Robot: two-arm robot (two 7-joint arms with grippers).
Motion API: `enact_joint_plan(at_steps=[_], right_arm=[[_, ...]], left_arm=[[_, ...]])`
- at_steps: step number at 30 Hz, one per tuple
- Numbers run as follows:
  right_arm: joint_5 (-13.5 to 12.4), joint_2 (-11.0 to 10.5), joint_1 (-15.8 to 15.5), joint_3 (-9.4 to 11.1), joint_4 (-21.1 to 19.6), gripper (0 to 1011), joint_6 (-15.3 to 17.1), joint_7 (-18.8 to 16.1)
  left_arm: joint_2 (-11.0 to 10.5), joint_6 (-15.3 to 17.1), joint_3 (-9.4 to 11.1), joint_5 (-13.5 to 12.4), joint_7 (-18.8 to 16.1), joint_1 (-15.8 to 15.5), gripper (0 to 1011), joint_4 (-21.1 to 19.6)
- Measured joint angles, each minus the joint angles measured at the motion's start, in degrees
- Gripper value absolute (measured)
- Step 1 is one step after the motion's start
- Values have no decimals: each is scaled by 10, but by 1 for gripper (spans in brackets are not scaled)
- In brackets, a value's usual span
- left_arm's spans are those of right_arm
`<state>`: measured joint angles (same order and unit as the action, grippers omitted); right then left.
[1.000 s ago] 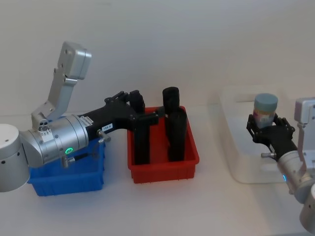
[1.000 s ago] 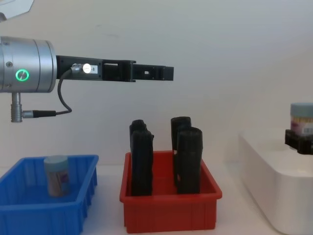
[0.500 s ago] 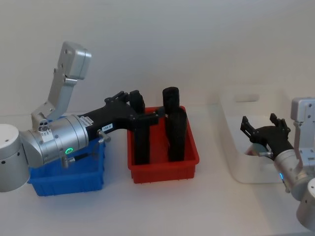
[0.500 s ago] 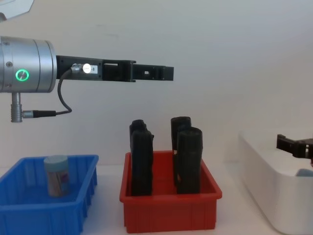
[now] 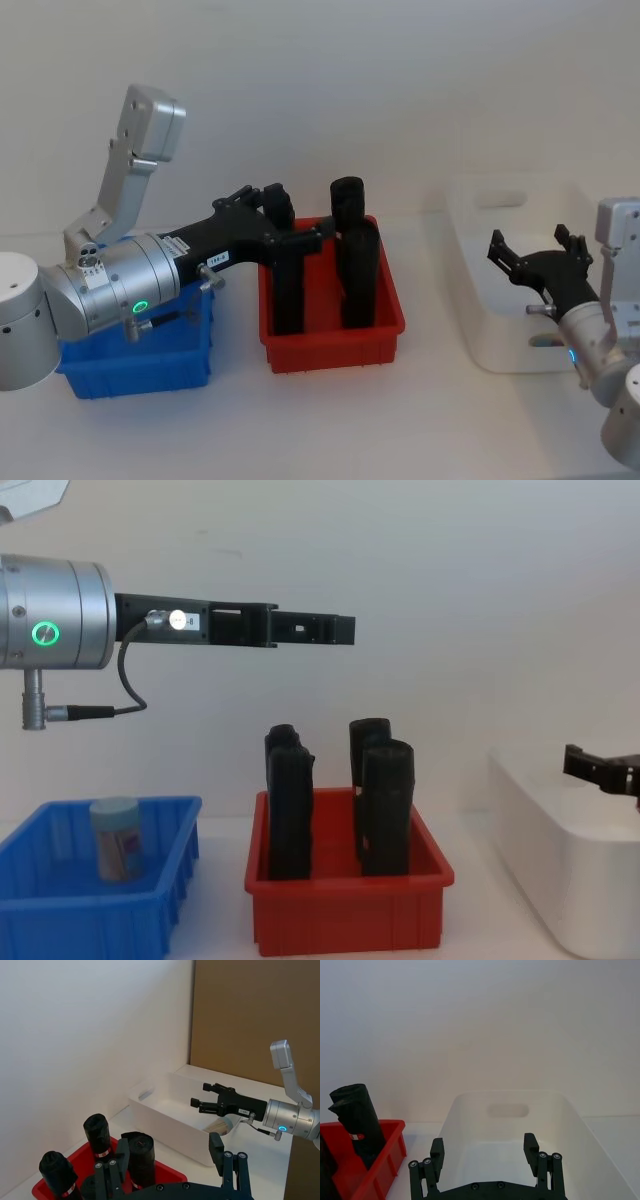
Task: Pick the cotton swabs from the blue box and place them into the white box.
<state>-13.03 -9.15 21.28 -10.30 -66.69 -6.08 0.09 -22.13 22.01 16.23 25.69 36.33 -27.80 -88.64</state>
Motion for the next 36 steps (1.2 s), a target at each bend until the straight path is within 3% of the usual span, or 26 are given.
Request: enact_joint_plan(at_steps=[8,19,36], right_arm=[[-2,-1,-7,2,-12,1001,-18,4],[-4,-7,-20,1,-31,1001,-13,3],[-16,-45,-100,-10,-156,1001,24,-14]], left_arm=[[0,0,0,0,0,0,1004,0],[0,-11,5,-7,-18,7,1004,-2],[1,-87,40,-58,-146,58,1004,-19]])
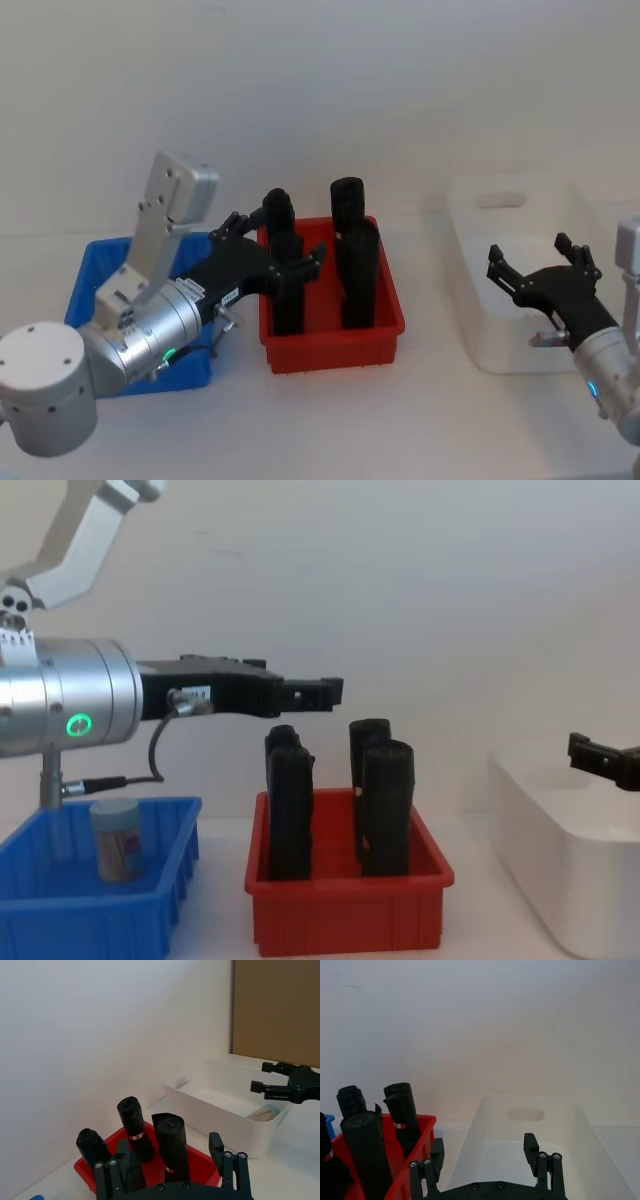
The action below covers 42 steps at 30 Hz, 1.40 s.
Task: Pick the cotton swabs from the blue box and place them into the white box.
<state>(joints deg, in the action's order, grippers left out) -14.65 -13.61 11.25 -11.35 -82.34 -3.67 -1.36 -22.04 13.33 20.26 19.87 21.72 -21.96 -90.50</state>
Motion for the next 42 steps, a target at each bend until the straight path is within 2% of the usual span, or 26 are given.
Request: enact_joint_plan(at_steps=[15,25,32,42], right_arm=[[-11,-35,-74,-10,-116,1001,35,-16],[-17,-53,-111,-15,-175,1001,52,-23],[-19,-57,-121,-16,-188,1001,56,-25],[-19,-57,-121,-16,-189,1001,56,-25]], left_arm=[[1,-68,32,-46,-115,46,1004,-15],[1,-110,51,-74,-185,73,1004,-24],[1,-124,57,-83,-208,83,1004,-27],[1,-125,58,-84,-211,84,1004,-27]])
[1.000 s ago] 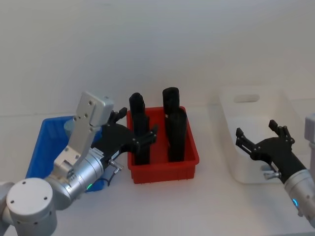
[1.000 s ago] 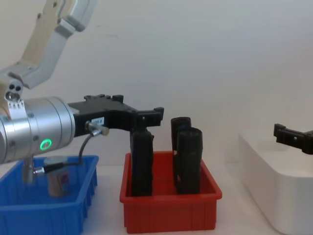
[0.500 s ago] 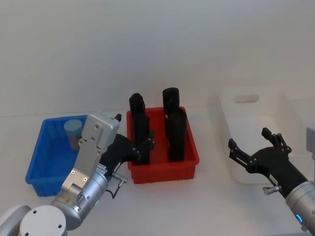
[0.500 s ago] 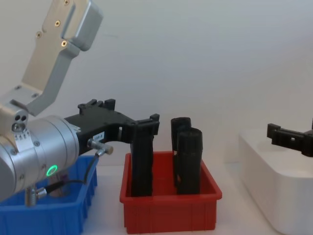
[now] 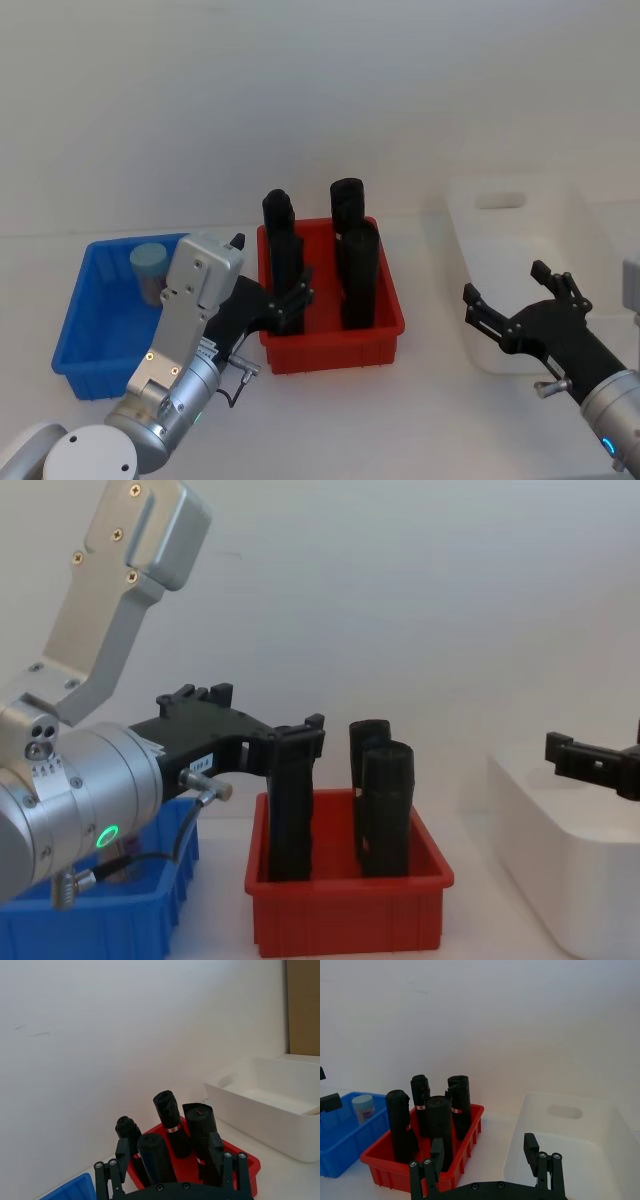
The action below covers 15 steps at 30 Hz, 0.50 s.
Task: Pick the cotton swabs from the blue box and place them into the white box.
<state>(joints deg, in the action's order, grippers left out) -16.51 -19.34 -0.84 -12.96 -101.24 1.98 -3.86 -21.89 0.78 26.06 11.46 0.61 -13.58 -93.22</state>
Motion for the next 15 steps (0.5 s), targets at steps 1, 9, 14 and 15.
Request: enact_joint_plan(at_steps=[1,9,14,15], right_arm=[[0,0,0,0,0,1001,0,0],[0,0,0,0,0,1001,0,0],[1,1,2,1,3,1001,0,-4],[1,1,3,1,4,1001,0,-6]], left_arm=[[0,0,0,0,0,0,1004,0],[0,0,0,0,0,0,1004,0],[0,0,0,0,0,0,1004,0],[0,0,0,0,0,0,1004,0]])
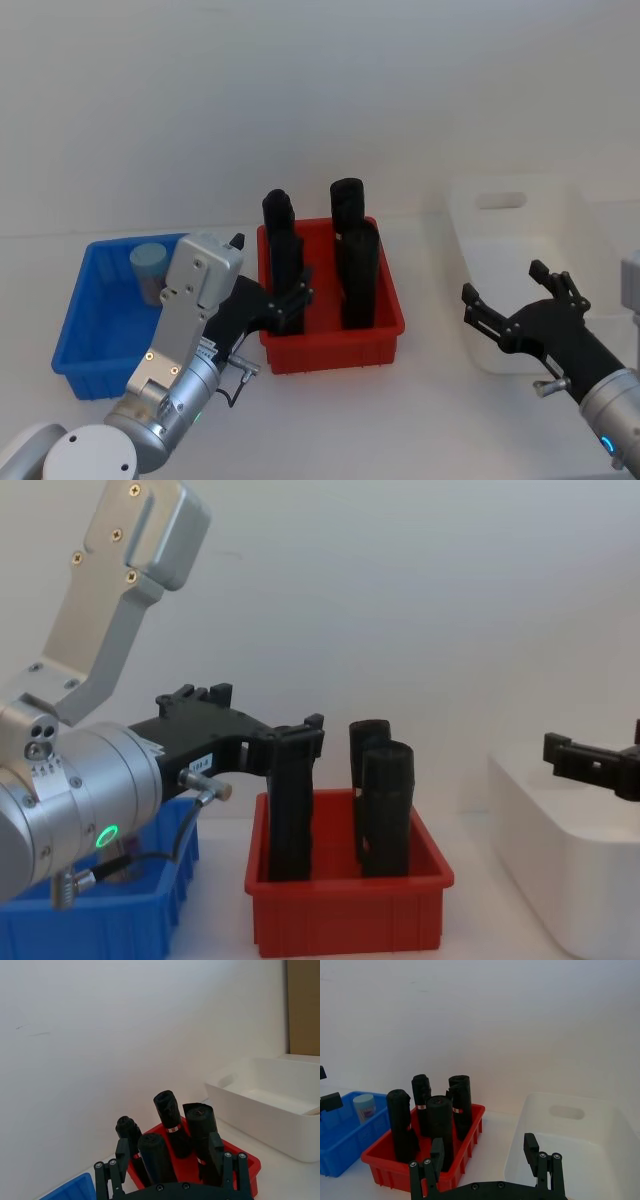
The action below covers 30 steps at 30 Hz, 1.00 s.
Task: Pick the cotton swabs from the blue box and place them into the white box.
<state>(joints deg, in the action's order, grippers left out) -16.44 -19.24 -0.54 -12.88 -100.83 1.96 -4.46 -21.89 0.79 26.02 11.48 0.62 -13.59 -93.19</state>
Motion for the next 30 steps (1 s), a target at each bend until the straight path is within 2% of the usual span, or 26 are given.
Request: enact_joint_plan(at_steps=[6,16,30], right_arm=[[2,3,9,0,11,1001,0,-12],[12,16,39,-2,51,1001,1,-42],[39,47,106,-11,146,1001,-8,-89]], left_arm=[[0,0,0,0,0,0,1004,0],[0,0,0,0,0,0,1004,0],[0,0,0,0,0,0,1004,0]])
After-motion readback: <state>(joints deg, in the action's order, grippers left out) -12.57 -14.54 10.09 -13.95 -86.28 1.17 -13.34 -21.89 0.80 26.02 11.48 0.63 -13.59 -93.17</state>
